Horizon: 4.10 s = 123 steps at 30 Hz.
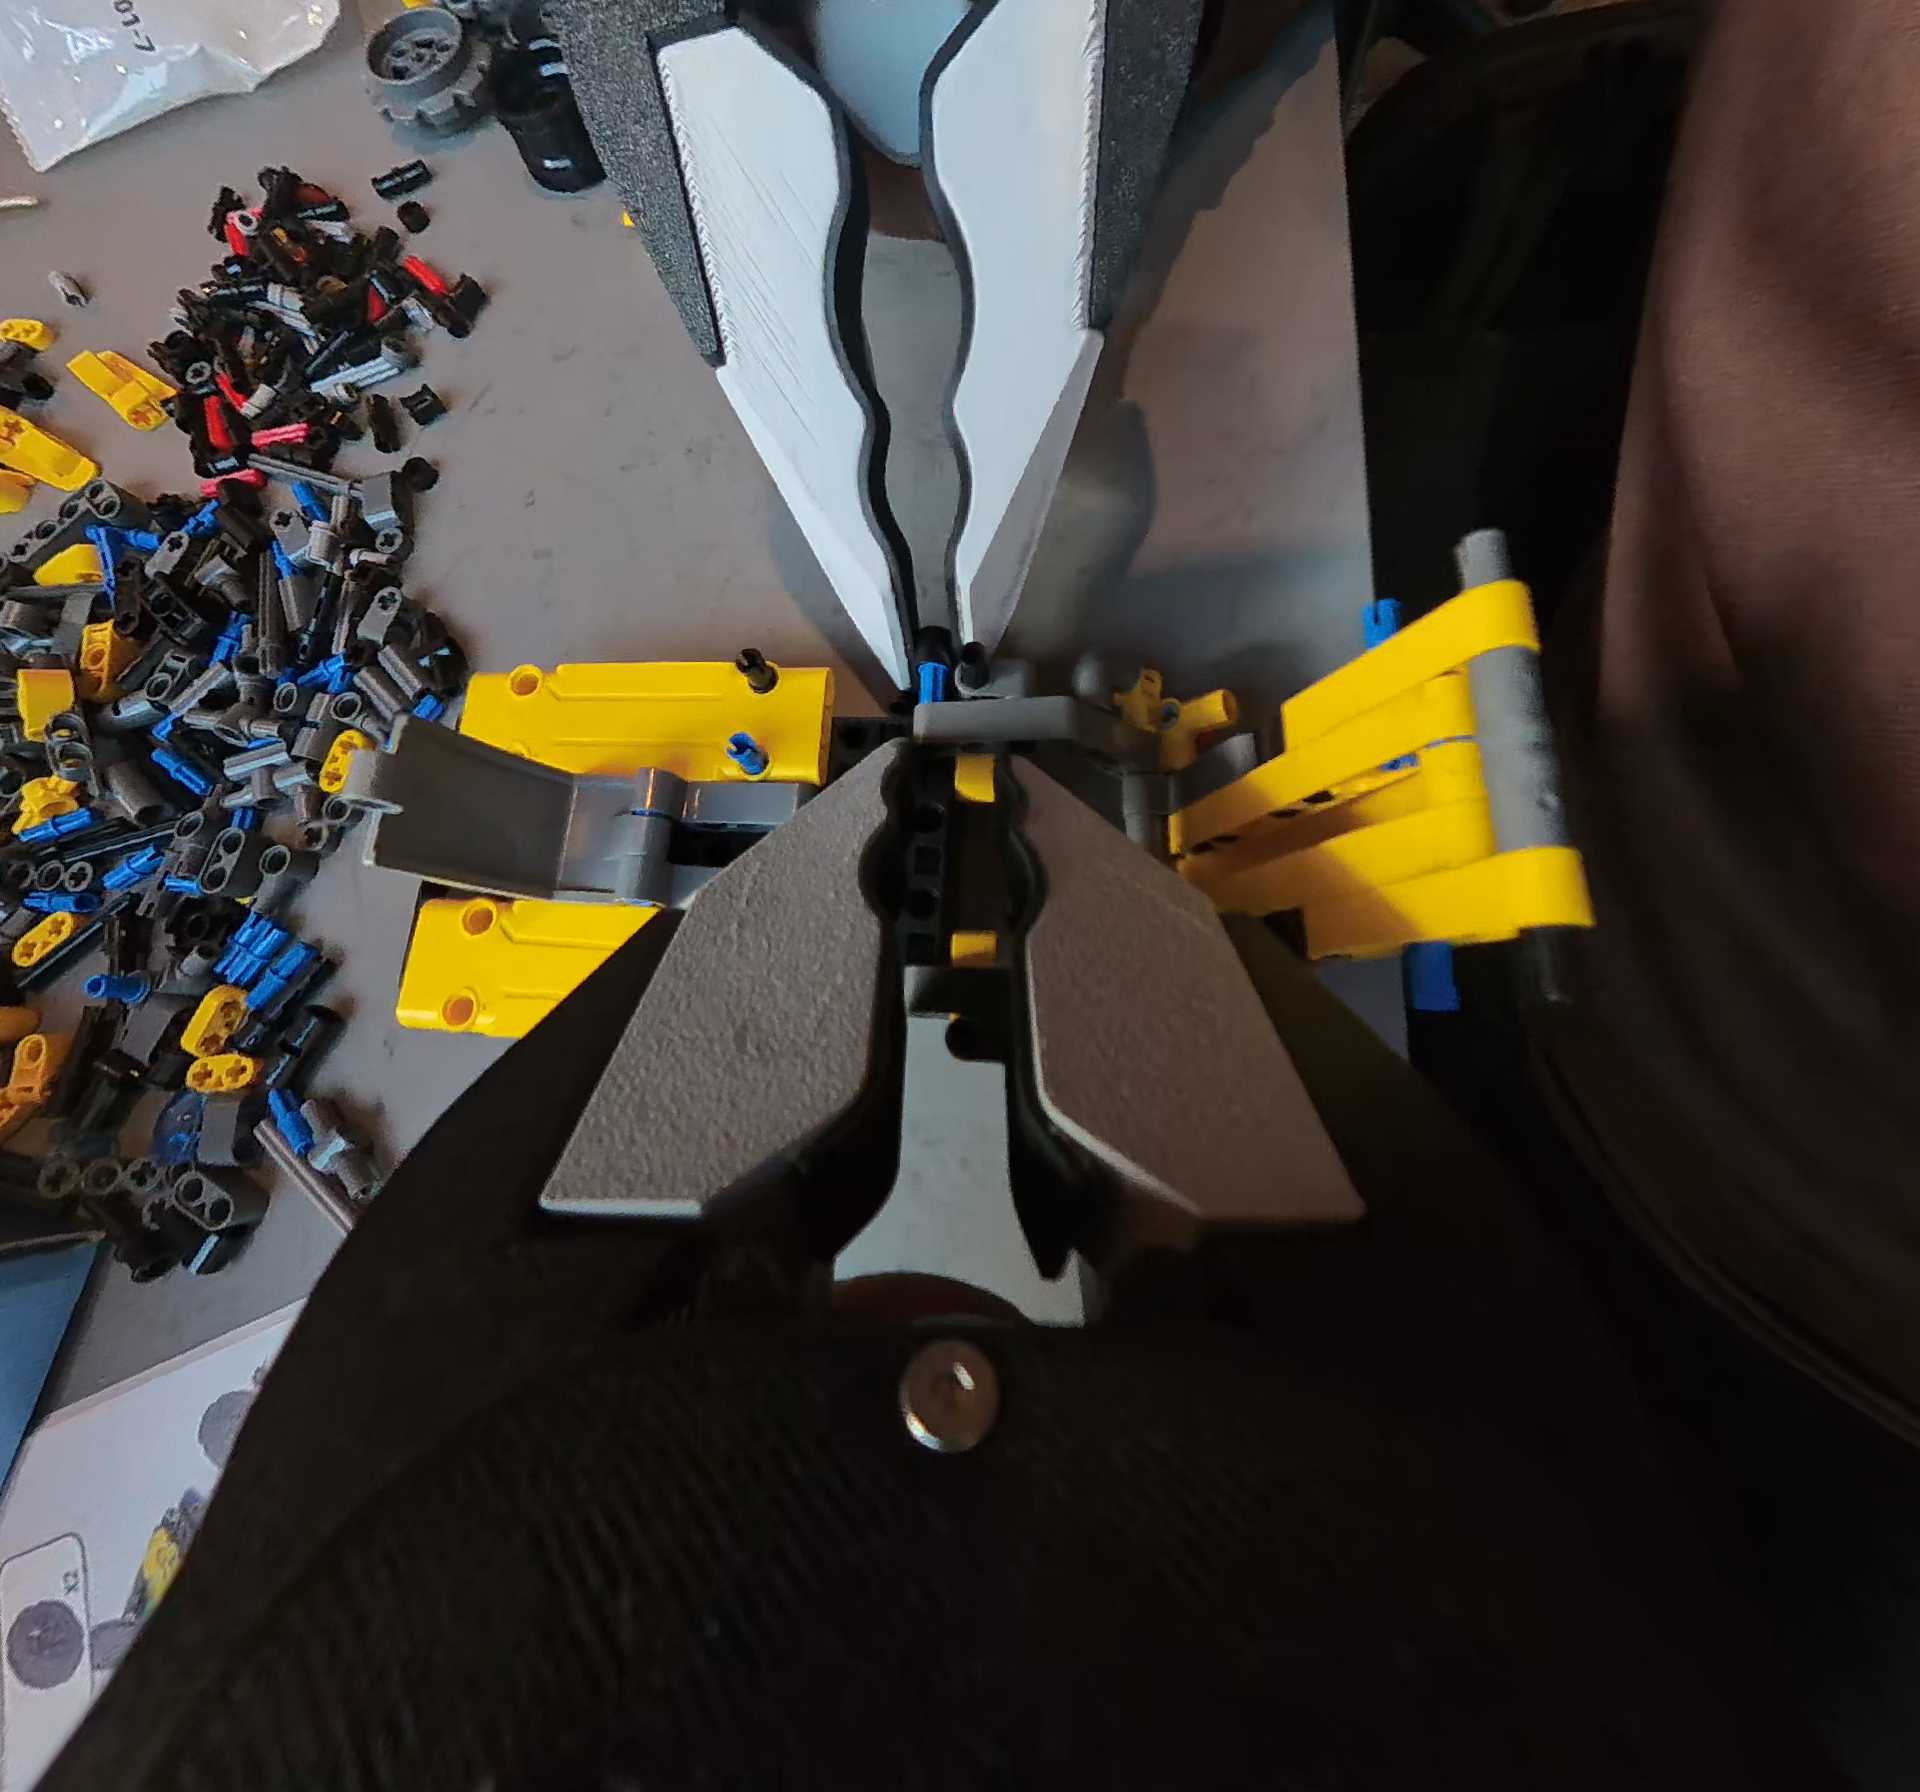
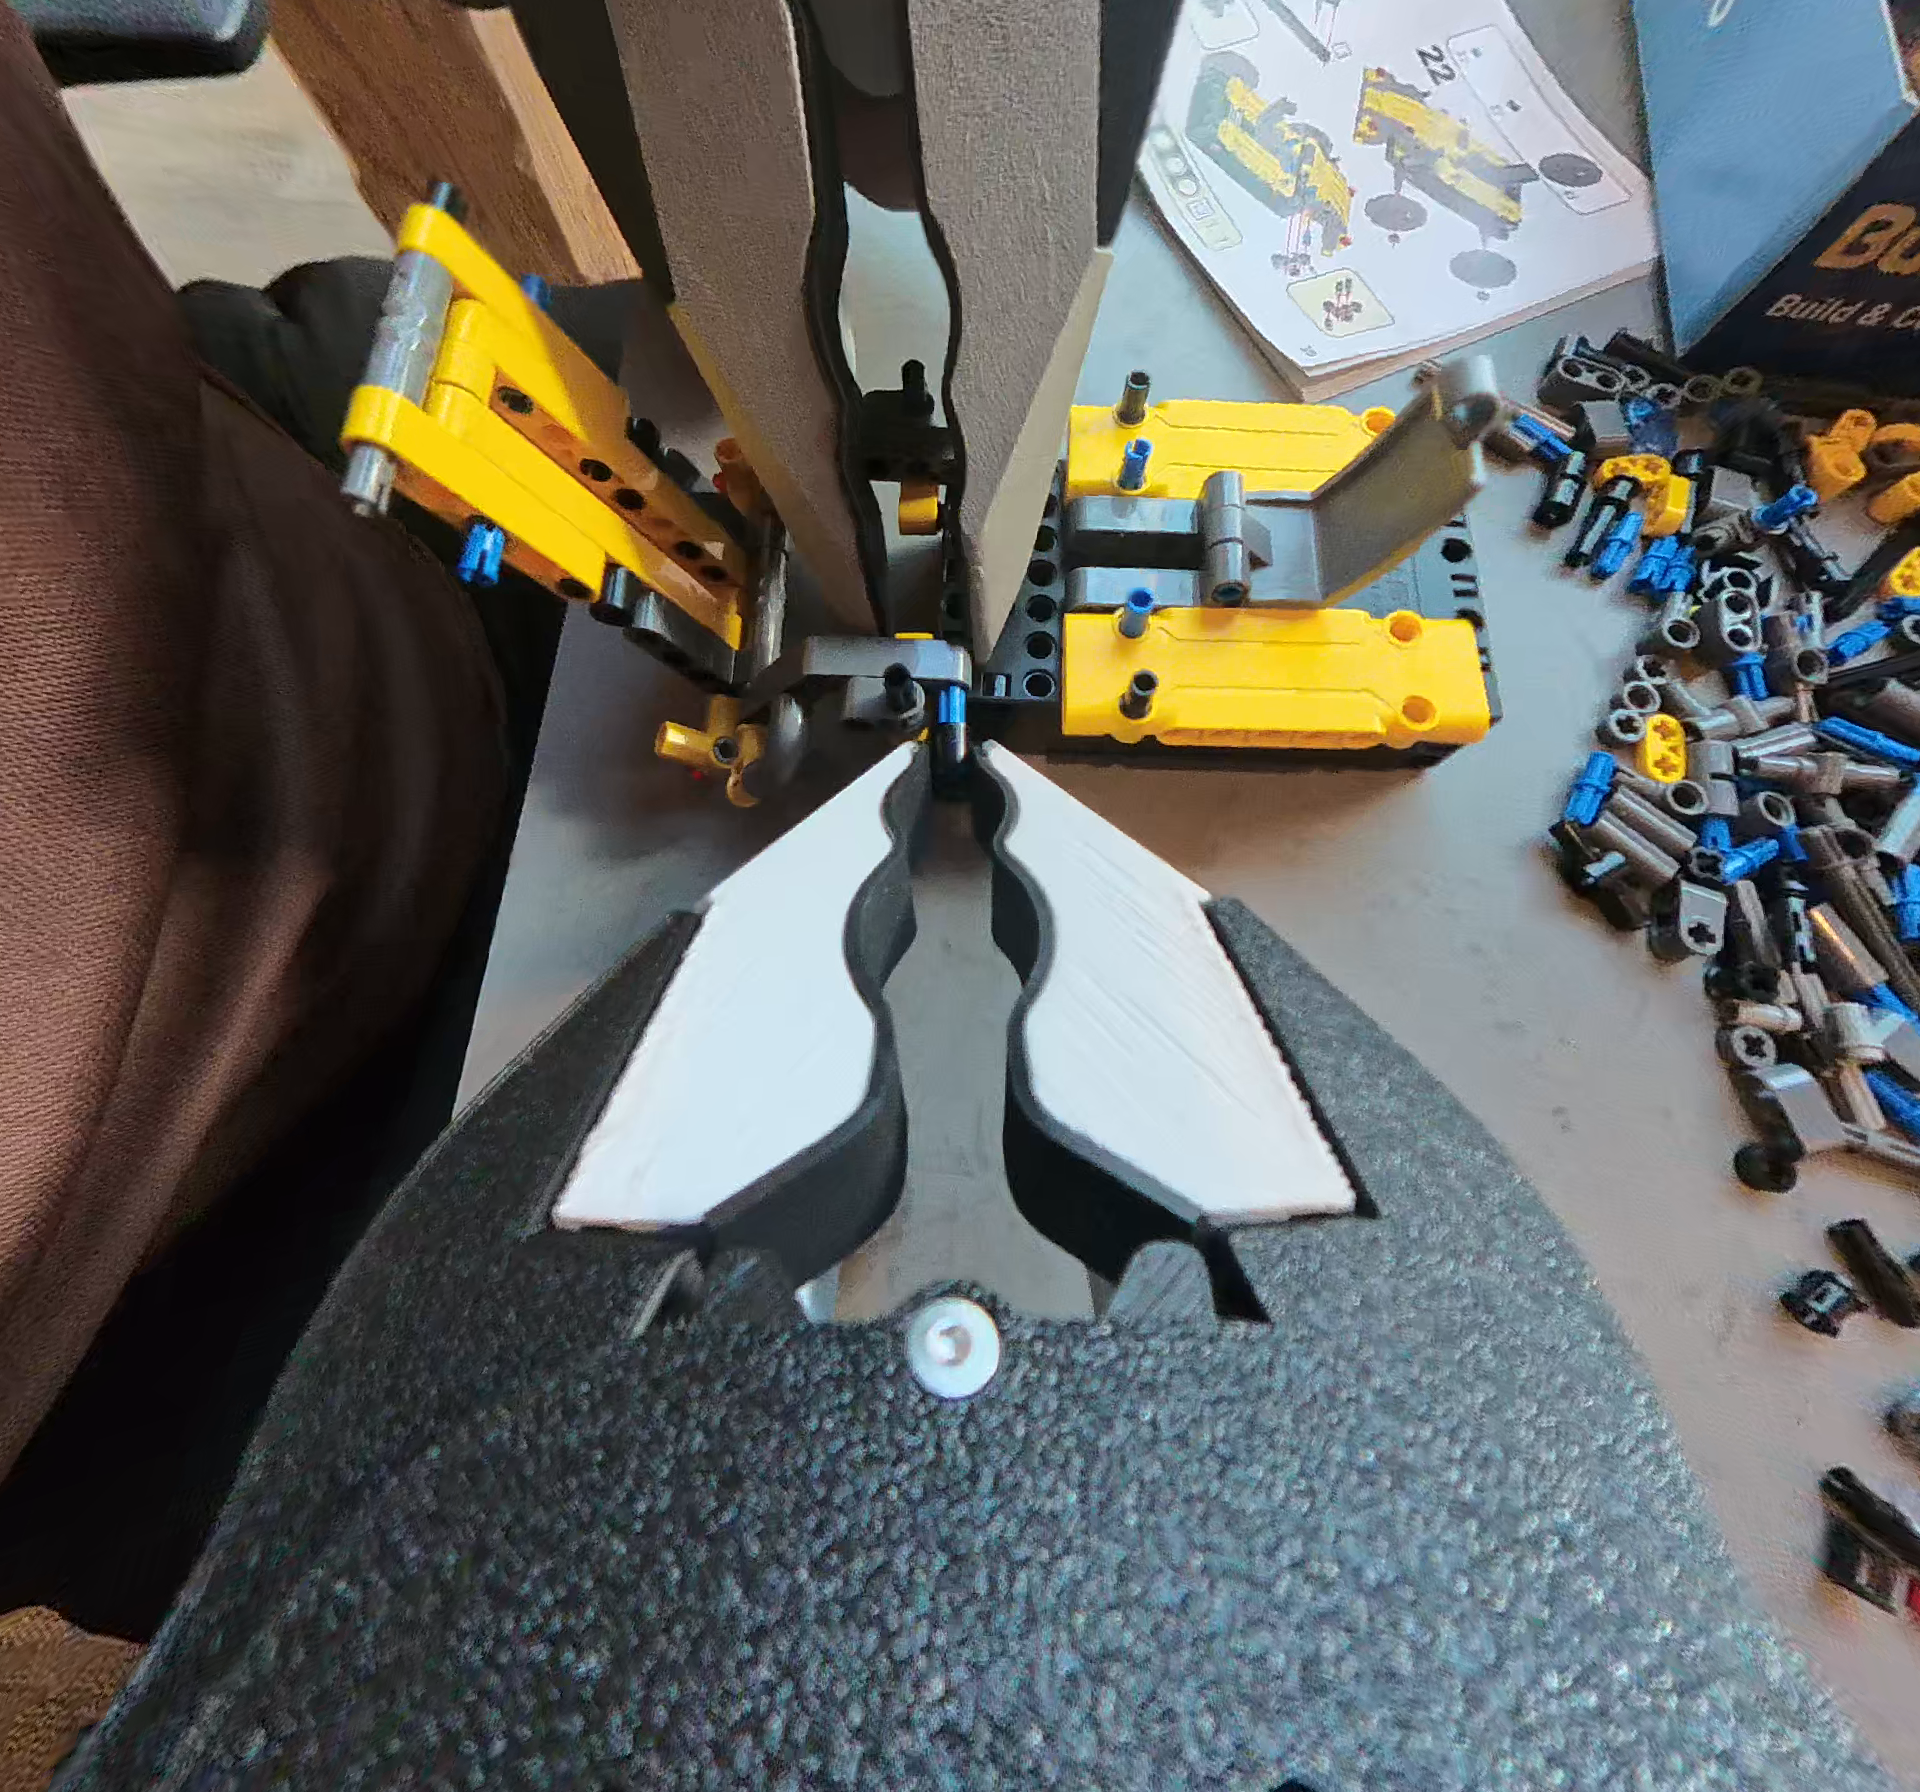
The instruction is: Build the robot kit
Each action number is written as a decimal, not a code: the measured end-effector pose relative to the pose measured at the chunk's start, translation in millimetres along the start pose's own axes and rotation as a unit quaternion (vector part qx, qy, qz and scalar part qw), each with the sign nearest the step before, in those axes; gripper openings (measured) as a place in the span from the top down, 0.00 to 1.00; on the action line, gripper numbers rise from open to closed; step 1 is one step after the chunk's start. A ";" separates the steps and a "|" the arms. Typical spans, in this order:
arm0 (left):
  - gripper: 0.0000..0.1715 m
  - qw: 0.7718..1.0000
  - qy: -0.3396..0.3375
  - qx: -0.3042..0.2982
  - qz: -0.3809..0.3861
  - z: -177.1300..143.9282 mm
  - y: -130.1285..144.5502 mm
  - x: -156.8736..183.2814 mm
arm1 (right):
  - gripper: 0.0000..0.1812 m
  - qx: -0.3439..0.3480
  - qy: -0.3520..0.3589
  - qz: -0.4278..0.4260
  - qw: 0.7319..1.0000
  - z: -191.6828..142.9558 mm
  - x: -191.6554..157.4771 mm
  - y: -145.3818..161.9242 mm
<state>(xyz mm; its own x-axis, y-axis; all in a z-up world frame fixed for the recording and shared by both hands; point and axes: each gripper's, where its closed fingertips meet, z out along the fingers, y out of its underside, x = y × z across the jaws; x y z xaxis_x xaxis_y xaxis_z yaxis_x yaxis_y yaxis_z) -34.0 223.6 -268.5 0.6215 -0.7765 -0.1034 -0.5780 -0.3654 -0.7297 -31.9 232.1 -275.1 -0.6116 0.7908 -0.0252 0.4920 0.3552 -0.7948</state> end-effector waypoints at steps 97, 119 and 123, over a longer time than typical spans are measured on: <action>0.96 0.995 -0.013 0.038 -0.091 -1.5 -31.3 -24.6 | 0.98 0.051 -0.078 0.048 0.994 -17.9 8.9 -10.7; 1.00 0.997 0.007 0.033 -0.072 5.2 -29.9 -19.9 | 0.98 0.059 -0.069 0.044 0.995 -19.1 11.4 -10.7; 1.00 0.995 -0.003 0.047 -0.086 3.1 -29.0 -23.4 | 0.97 0.061 -0.067 0.052 0.995 -24.3 16.7 -8.6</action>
<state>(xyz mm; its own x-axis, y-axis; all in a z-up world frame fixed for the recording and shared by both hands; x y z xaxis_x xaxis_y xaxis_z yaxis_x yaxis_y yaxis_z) -30.2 254.0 -247.0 0.7103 -0.7035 0.0240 -0.4113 -0.4424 -0.7970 -31.3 254.4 -253.9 -0.6430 0.7431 -0.1853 0.4828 0.2055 -0.8513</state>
